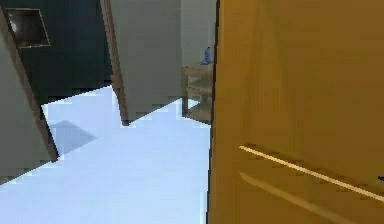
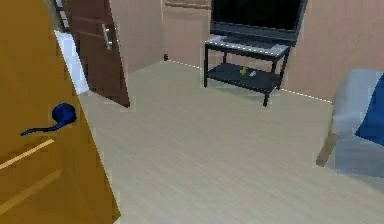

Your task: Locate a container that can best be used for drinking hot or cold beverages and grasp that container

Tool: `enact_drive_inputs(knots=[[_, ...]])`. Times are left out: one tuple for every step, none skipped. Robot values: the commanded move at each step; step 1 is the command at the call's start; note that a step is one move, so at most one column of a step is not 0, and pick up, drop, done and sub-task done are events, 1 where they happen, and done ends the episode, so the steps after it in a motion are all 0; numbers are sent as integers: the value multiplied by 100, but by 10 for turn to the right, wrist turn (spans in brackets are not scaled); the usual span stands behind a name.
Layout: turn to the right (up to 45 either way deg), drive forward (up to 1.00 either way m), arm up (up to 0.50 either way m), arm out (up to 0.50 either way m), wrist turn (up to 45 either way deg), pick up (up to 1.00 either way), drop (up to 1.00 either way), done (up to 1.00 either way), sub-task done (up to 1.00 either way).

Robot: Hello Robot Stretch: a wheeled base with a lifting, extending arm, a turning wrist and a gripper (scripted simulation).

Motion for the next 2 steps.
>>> enact_drive_inputs(knots=[[0,15,0,0,0,0,0,0,0],[-60,0,0,0,0,0,0,0,0]])
